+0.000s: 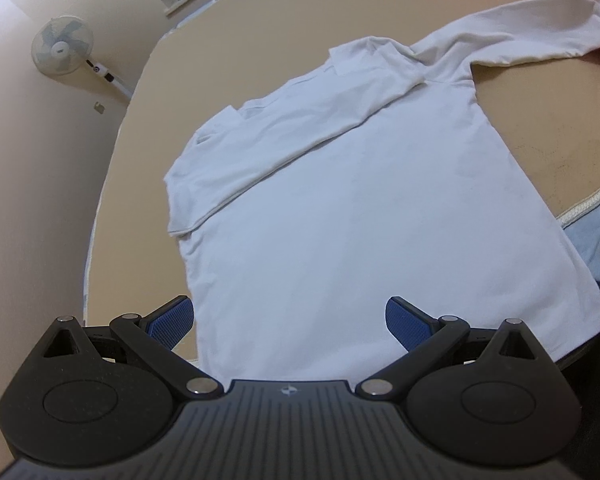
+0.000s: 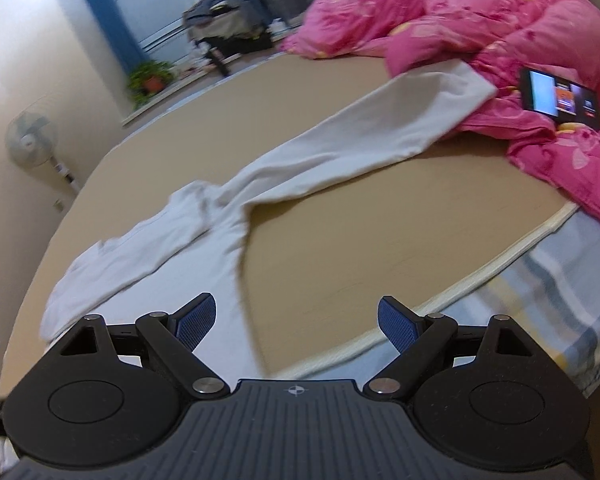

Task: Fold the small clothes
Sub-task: 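Grasp the other sleeve cuff with the right gripper and lift it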

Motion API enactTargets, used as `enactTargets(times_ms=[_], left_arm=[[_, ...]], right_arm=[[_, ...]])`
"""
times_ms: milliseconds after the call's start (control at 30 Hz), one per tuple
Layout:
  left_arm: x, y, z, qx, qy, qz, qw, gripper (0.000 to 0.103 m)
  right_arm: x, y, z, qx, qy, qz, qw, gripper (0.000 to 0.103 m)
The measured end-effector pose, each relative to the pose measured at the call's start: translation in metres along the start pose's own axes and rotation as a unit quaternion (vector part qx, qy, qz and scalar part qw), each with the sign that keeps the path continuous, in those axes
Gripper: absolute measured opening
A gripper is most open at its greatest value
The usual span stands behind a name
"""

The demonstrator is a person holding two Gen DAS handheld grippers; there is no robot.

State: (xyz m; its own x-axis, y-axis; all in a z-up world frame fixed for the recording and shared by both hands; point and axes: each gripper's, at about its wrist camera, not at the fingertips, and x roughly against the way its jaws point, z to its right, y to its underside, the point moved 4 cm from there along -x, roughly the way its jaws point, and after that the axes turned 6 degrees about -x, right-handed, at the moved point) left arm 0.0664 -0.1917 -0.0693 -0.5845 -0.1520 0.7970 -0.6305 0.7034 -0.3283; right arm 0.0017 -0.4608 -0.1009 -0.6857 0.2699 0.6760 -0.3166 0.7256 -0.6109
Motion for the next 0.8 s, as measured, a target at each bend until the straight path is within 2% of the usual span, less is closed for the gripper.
enactTargets(times_ms=[133, 267, 367, 467, 567, 667, 733, 767, 800], left_arm=[[-0.012, -0.014, 0.013, -0.010, 0.000, -0.008, 0.9999, 0.102], [-0.029, -0.020, 0.020, -0.018, -0.002, -0.024, 0.9995, 0.102], [-0.041, -0.022, 0.022, -0.026, -0.010, -0.040, 0.9988, 0.102], [-0.050, -0.023, 0.021, -0.033, -0.021, -0.051, 0.9979, 0.102], [-0.057, -0.024, 0.017, -0.030, -0.022, -0.062, 0.9974, 0.102], [-0.063, -0.025, 0.013, -0.026, -0.025, -0.070, 0.9969, 0.102], [-0.066, -0.026, 0.011, -0.025, -0.024, -0.074, 0.9967, 0.102], [-0.068, -0.026, 0.009, -0.023, -0.024, -0.075, 0.9966, 0.102], [-0.068, -0.026, 0.008, -0.020, -0.023, -0.075, 0.9967, 0.102]], right_arm=[[-0.038, -0.026, 0.037, -0.050, 0.031, 0.027, 0.998, 0.089], [-0.079, -0.052, 0.073, -0.102, 0.037, 0.041, 0.993, 0.089], [-0.110, -0.086, 0.104, -0.148, 0.061, 0.086, 0.983, 0.089], [-0.139, -0.114, 0.136, -0.191, 0.095, 0.114, 0.970, 0.089], [-0.162, -0.139, 0.157, -0.218, 0.089, 0.127, 0.964, 0.087], [-0.187, -0.160, 0.165, -0.250, 0.037, 0.112, 0.961, 0.082], [-0.199, -0.166, 0.168, -0.282, 0.026, 0.112, 0.952, 0.078], [-0.204, -0.169, 0.169, -0.292, 0.019, 0.108, 0.950, 0.055], [-0.209, -0.171, 0.167, -0.295, 0.022, 0.094, 0.951, 0.005]])
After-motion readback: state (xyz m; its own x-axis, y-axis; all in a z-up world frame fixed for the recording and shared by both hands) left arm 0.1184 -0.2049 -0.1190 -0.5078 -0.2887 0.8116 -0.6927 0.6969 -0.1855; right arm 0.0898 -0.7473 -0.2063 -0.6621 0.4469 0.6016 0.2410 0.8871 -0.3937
